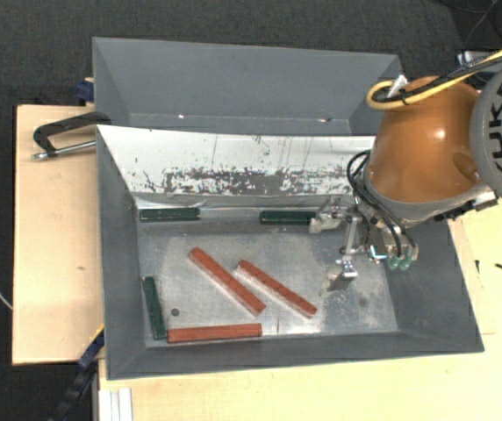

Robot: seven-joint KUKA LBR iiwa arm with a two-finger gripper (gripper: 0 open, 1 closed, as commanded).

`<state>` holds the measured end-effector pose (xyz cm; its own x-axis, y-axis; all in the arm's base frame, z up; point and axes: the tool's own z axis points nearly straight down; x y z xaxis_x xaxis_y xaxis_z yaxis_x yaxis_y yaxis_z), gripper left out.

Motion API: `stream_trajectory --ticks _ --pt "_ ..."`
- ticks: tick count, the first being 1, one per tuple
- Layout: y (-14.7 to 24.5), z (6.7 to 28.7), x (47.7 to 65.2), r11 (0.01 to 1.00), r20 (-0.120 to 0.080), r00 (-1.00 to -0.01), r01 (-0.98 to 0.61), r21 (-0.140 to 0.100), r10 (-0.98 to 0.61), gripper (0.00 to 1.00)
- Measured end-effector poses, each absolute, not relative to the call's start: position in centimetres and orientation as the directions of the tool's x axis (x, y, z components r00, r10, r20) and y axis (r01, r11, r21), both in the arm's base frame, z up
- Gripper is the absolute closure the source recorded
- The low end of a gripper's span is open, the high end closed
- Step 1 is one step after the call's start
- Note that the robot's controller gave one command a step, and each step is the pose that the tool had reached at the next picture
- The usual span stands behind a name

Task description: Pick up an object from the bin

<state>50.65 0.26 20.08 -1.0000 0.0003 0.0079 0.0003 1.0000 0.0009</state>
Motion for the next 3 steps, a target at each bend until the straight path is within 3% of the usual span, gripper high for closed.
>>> stream_trajectory --ticks 1,2,3 --pt "0.3 20.5 50.8 1.000 -0.001 -1.000 0.000 0.001 0.000 0.00" --pt "0.3 15.2 50.3 1.000 -0.007 -1.000 -0.004 0.001 -0.004 0.00" --pt "0.1 10.1 50.9 0.987 0.000 -0.987 -0.161 0.001 -0.161 0.00"
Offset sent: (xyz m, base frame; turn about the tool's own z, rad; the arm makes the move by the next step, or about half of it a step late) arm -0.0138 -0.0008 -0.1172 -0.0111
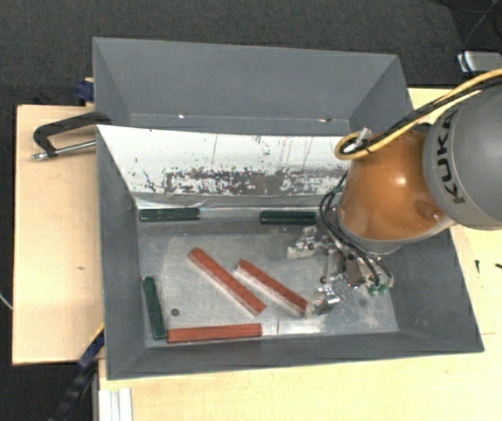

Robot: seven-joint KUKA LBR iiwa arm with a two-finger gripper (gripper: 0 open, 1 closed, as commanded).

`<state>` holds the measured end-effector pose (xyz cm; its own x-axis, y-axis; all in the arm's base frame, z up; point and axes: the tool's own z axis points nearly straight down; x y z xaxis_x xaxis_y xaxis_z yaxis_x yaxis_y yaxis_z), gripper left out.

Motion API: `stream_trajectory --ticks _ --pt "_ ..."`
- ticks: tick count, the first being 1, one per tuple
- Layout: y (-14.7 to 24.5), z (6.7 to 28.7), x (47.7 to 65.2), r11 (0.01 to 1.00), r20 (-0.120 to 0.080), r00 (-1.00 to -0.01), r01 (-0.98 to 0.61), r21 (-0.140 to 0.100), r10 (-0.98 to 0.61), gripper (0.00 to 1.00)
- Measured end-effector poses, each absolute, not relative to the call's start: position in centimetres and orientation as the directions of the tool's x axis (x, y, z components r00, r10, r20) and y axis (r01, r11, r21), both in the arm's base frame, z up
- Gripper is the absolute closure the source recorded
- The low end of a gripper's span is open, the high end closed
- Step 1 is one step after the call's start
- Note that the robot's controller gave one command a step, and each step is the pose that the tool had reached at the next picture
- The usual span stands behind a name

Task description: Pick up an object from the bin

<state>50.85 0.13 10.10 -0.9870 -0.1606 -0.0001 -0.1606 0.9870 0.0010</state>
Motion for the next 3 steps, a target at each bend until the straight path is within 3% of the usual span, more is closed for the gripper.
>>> stream_trajectory --ticks 1,2,3 --pt "2.7 7.6 49.3 0.999 0.003 -0.999 -0.043 -0.002 -0.043 1.00" --pt "2.7 7.6 49.3 0.999 0.003 -0.999 -0.043 -0.002 -0.043 1.00" --pt "0.4 22.3 51.1 0.998 -0.007 -0.998 -0.069 0.000 -0.069 1.00"
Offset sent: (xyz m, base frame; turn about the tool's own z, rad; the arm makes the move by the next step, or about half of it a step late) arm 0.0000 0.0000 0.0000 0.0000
